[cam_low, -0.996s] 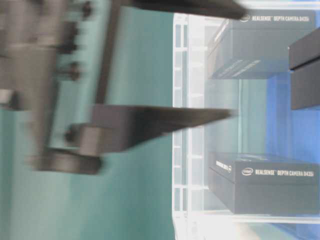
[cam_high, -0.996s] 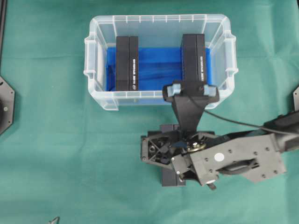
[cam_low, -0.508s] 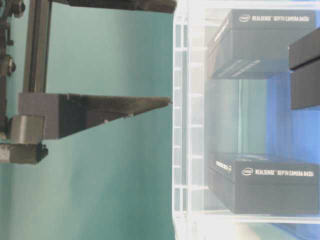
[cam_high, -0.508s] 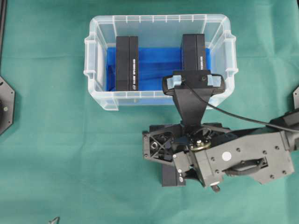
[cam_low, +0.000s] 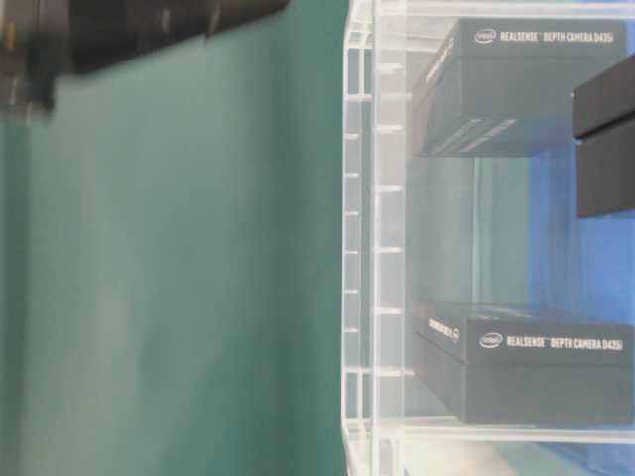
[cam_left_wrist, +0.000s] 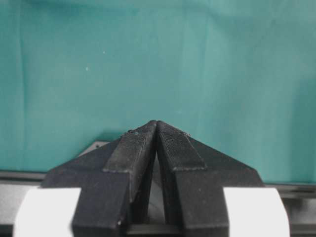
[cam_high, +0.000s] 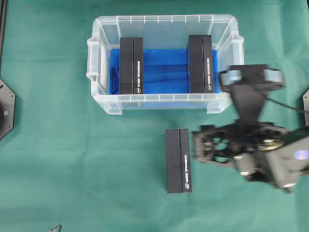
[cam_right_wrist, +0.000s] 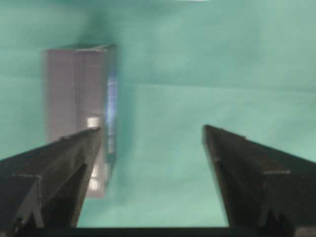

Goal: Take the box out of the case with the right arm.
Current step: 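Withdraw the right gripper up and to the right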

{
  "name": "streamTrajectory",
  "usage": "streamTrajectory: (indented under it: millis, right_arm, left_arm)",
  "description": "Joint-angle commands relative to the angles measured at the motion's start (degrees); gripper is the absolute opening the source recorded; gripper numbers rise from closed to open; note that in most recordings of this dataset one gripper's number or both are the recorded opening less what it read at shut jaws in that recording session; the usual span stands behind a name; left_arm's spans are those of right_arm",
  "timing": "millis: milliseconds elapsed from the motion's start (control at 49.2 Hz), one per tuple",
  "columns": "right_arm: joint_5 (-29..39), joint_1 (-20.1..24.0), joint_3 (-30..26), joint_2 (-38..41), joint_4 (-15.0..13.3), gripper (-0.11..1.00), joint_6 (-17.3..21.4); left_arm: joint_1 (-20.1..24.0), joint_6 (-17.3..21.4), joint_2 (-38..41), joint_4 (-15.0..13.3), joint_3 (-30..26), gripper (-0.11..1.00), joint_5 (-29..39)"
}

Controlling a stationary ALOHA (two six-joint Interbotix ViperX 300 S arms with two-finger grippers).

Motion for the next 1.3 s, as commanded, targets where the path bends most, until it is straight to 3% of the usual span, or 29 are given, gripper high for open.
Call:
streamTrajectory:
  millis: [0, 345, 610, 793, 975, 1280]
  right_arm:
    - [-0.9, 1.3, 4.0, -5.4, -0.2, 0.86, 0.8]
    - [-1.8, 6.2, 19.2, -20.7, -0.2, 0.86, 5.1]
    - [-0.3, 6.6, 22.3, -24.3, -0.5, 0.86, 4.4]
    - [-0.3, 4.5, 22.4, -24.4, -0.5, 0.86, 2.5]
    - [-0.4, -2.4, 23.2, -25.7, -0.5, 0.86, -4.7]
    - [-4.0, -21.4, 24.3, -28.3, -0.5, 0.86, -24.5]
  left_arm:
    - [0.2, 0.0, -0.2, 0.1, -0.6, 0.02, -0.2]
    - [0.2, 0.4, -1.1, 0.1, -0.5, 0.02, -0.2]
    - [0.2, 0.4, -0.7, 0.1, -0.4, 0.02, -0.2]
    - [0.2, 0.4, -1.0, 0.1, -0.4, 0.02, 0.0]
    - [0.1, 0.4, -0.9, 0.1, -0.1, 0.02, 0.3]
    - [0.2, 0.4, -0.7, 0.1, 0.4, 0.02, 0.3]
